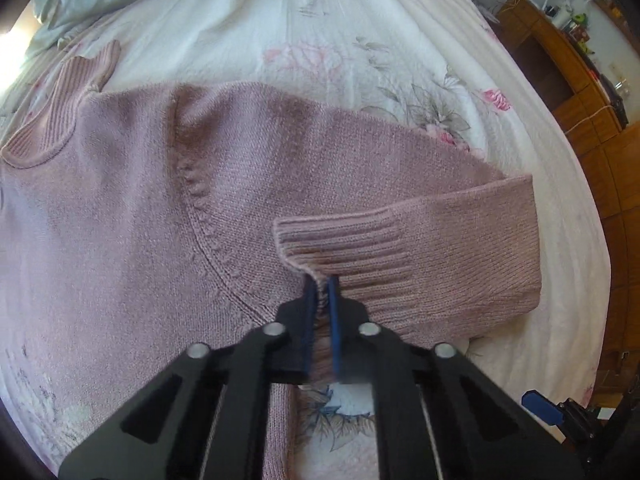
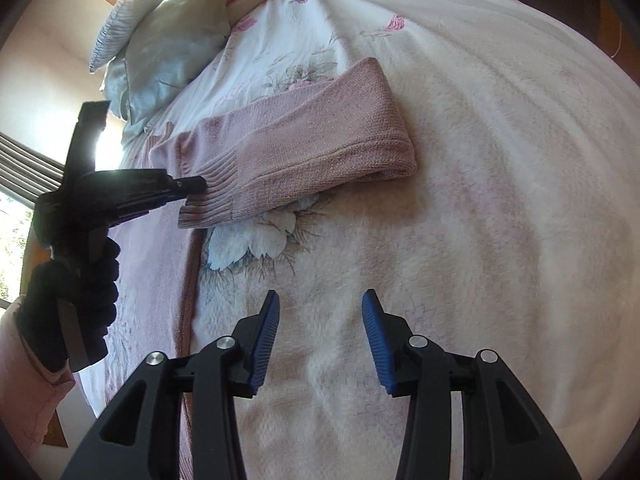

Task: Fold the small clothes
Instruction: 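Grasp the folded cuff with the left gripper, straighten it across the body, release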

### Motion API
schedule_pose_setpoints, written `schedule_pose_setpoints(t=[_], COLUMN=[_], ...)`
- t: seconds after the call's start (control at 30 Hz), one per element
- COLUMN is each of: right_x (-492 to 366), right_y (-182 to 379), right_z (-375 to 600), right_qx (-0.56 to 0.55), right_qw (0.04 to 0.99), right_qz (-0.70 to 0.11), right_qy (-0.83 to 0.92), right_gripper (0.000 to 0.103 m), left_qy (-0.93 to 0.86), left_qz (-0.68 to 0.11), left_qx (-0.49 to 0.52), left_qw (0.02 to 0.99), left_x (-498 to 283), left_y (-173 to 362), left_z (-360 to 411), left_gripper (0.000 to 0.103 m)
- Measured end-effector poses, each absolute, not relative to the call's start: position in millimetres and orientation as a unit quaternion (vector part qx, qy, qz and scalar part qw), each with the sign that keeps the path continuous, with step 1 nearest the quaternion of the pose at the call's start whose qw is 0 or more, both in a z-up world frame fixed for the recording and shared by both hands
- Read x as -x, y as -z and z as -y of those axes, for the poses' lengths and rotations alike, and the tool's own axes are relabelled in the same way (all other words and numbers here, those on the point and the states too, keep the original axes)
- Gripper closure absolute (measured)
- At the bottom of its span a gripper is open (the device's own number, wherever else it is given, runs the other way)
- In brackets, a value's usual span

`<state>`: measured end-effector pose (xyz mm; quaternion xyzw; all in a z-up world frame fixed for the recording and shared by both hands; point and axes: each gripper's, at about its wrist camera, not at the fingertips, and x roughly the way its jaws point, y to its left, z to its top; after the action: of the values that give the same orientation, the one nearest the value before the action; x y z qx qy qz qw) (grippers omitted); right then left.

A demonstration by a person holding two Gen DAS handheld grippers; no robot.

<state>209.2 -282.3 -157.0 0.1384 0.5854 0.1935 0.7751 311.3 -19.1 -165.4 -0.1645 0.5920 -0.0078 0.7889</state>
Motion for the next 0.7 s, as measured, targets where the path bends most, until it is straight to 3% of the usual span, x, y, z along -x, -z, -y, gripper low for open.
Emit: schedule_pose_setpoints(t=[0.27, 0.7], right_x=[-209.8, -229.3], right_y=[159.6, 137.3], right_z=[275.0, 226.3], right_qx=[-0.150, -0.136], right_qw=[0.773, 0.781], right_qz=[-0.587, -0.571], right_qy=[-0.188, -0.214], right_gripper=[0.058, 0.057], left_qy=[0.026, -0.117], left_qz=[-0.503, -0.451], left_qx=[0.224, 0.229], left_qw=[0.834, 0.855], left_x=[-293.7, -228.4], left_y=[101.2, 52.2], left_z=[-29.1, -212.8], left_gripper=[0.099, 0.100])
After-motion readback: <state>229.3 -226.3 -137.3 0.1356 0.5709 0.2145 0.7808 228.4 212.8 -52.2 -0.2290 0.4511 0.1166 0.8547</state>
